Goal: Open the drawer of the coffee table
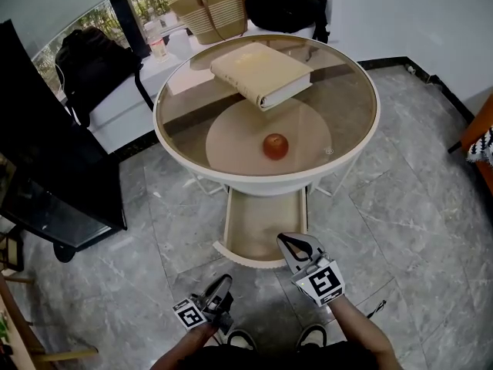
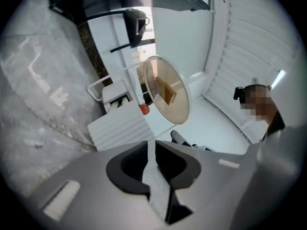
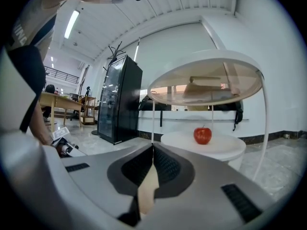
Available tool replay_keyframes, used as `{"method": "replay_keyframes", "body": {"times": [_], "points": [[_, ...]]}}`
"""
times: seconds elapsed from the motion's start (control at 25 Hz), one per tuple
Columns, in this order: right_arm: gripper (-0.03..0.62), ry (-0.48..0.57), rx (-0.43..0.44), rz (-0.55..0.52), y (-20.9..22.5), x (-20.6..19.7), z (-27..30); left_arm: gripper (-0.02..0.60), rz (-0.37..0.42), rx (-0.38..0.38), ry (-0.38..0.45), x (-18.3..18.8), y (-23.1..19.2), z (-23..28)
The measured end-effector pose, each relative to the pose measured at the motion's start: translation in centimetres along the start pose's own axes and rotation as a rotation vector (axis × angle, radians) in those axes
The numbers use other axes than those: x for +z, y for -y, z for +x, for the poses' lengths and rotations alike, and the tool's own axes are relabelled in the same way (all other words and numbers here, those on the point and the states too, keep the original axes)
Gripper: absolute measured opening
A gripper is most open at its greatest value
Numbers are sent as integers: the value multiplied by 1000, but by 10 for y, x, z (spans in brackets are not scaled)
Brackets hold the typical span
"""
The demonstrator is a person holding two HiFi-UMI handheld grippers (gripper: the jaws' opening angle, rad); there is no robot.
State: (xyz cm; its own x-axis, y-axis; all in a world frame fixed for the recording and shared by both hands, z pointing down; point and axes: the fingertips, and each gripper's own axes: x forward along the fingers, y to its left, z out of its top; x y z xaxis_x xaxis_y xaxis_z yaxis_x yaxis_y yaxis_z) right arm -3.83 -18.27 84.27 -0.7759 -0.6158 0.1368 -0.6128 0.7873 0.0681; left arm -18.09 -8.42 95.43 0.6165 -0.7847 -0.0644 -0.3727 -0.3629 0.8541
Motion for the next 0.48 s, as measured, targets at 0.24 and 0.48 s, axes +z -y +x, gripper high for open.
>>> {"method": "replay_keyframes", "body": {"times": [0.24,0.48], "points": [[6,3,-16,-24,6,4,-2,6,366,64,-106,39,55,36],[6,8,-60,-11,16,15,-5,6,596,98,-159,61,84,79]]}}
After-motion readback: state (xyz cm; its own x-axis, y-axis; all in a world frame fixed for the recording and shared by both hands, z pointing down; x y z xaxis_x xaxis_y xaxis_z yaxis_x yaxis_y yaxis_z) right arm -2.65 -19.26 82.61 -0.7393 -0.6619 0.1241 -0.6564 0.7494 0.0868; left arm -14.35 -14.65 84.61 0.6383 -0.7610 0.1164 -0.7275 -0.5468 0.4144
